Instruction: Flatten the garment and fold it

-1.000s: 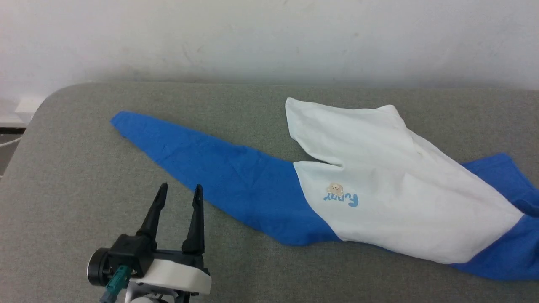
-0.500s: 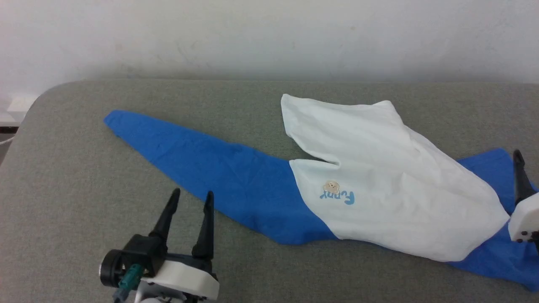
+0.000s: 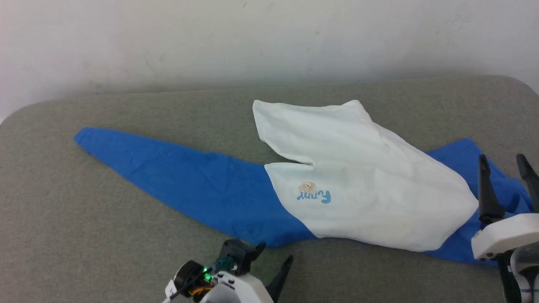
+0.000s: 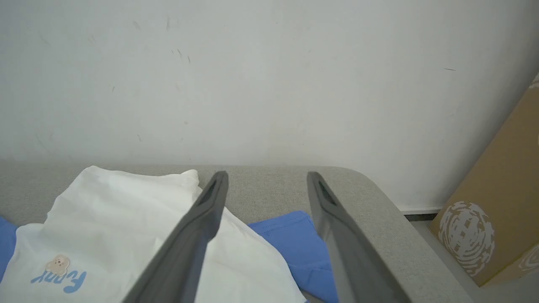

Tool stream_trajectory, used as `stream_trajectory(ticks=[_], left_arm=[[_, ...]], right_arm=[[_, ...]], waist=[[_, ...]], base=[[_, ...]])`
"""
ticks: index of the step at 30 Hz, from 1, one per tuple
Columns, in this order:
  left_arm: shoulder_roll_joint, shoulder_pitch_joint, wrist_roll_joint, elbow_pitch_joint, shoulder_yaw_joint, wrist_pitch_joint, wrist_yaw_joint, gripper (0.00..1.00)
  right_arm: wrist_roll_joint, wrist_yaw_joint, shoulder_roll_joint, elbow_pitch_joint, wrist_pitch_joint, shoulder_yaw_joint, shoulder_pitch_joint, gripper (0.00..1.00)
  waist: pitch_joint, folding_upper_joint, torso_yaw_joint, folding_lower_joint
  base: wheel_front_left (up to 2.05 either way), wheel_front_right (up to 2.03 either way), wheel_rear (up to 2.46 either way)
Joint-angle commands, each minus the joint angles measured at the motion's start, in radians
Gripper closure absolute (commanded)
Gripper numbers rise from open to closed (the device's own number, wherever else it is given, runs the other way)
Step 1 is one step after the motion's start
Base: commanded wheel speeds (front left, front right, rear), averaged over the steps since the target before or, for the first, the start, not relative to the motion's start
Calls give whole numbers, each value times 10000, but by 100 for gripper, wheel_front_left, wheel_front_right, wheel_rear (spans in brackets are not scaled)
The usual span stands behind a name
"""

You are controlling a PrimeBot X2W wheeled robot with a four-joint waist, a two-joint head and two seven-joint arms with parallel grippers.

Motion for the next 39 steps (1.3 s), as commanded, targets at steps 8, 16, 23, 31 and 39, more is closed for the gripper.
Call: stream_trajectory(ticks=[8,16,23,31,39], left_arm=[[196,-1350,709,1151,-324,-303,166,0],[217,-1983,1022,2699,-696,-131,253,46],[340,-1698,371,2594,-754,-562,69,100],[1045,-396,-259,789,52,-903,572,100],[2046,1600,-904,-1234,648,320,1083,100]], right_arm=[[123,-21,220,181,-109,93,12,0],[130,-21,282,474,-133,-6,-83,0],[88,-21,300,845,-64,-214,9,0],[94,-21,309,1189,62,-401,273,0],[143,-21,313,1640,623,-425,605,0]], waist=[[670,-1,-625,0],[985,-1,-641,0],[418,-1,-121,0],[-456,-1,582,0],[-859,-1,1154,0]], base=[[0,0,0],[0,0,0],[0,0,0],[0,0,0],[0,0,0]])
